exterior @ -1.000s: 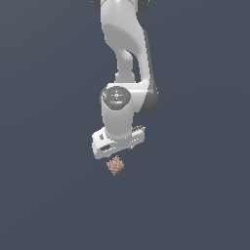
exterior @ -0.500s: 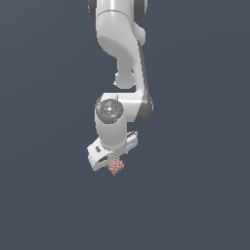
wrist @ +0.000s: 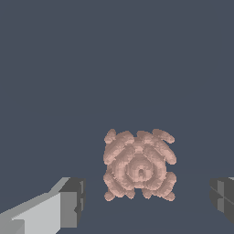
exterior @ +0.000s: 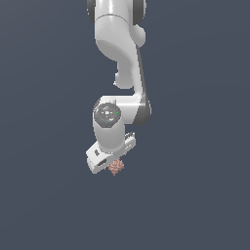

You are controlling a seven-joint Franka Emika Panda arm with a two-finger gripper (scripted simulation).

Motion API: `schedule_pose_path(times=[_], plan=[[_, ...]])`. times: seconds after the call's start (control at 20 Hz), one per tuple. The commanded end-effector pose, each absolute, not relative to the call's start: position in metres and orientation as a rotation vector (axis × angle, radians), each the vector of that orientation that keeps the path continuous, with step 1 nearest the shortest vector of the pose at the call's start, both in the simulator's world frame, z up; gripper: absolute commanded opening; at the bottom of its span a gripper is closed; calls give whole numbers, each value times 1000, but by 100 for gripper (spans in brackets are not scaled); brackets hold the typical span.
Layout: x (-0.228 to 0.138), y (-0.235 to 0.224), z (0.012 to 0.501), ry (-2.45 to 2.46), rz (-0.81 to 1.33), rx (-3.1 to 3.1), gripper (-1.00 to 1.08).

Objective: Pick up the object and move it to a goal position.

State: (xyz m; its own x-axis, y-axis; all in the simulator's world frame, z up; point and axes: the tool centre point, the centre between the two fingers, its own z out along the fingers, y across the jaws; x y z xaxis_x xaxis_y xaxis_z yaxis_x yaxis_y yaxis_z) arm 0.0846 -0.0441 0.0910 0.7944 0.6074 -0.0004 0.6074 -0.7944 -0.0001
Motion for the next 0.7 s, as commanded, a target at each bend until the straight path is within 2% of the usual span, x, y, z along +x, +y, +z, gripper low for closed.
schedule_pose_path(times=[0.0, 0.65], plan=[[85, -44, 89, 1008, 0, 2976, 100], [84, -44, 40, 1014, 0, 2973, 100]])
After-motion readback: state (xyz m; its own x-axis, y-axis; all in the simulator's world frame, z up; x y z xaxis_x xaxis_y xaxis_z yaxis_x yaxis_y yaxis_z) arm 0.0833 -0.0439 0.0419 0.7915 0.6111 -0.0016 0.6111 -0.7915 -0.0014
